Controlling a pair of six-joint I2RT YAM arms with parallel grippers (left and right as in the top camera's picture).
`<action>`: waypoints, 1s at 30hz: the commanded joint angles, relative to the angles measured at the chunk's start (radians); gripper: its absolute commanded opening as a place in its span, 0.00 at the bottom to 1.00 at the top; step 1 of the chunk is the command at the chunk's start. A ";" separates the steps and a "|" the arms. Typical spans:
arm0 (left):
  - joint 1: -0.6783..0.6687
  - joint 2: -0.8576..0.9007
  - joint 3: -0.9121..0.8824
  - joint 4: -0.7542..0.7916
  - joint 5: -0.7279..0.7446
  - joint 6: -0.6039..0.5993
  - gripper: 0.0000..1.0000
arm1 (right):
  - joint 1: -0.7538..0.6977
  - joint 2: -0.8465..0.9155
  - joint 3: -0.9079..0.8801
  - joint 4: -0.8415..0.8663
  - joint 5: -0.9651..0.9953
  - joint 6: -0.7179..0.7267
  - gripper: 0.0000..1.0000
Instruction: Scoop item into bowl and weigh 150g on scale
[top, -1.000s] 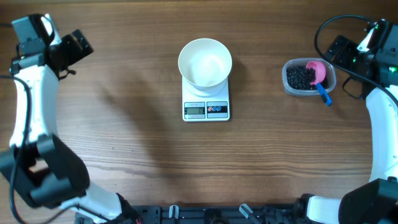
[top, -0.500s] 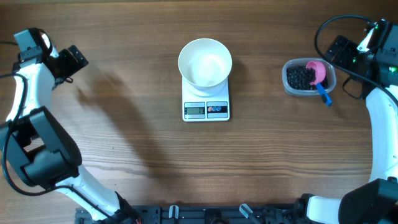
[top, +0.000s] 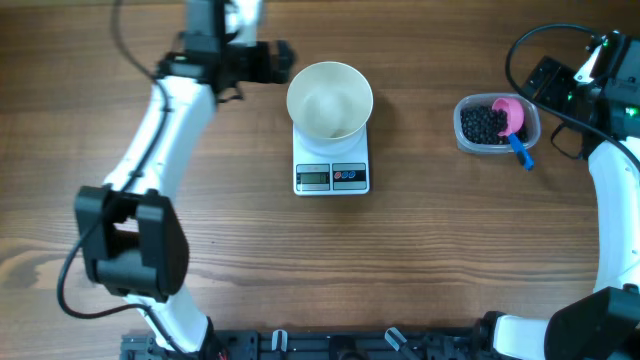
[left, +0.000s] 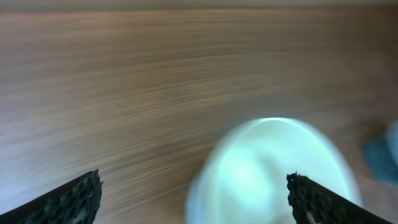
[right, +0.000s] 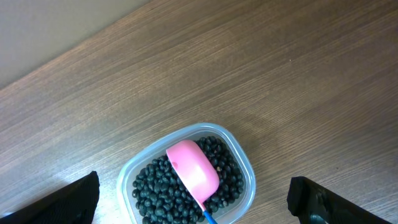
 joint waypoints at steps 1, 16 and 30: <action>-0.130 -0.004 0.010 -0.008 0.000 0.028 1.00 | -0.003 -0.017 0.002 0.002 -0.009 0.013 1.00; -0.372 0.039 -0.040 -0.182 -0.133 0.083 1.00 | -0.003 -0.017 0.002 0.002 -0.009 0.012 1.00; -0.450 0.069 -0.059 -0.256 -0.129 0.080 1.00 | -0.003 -0.017 0.002 0.002 -0.009 0.013 1.00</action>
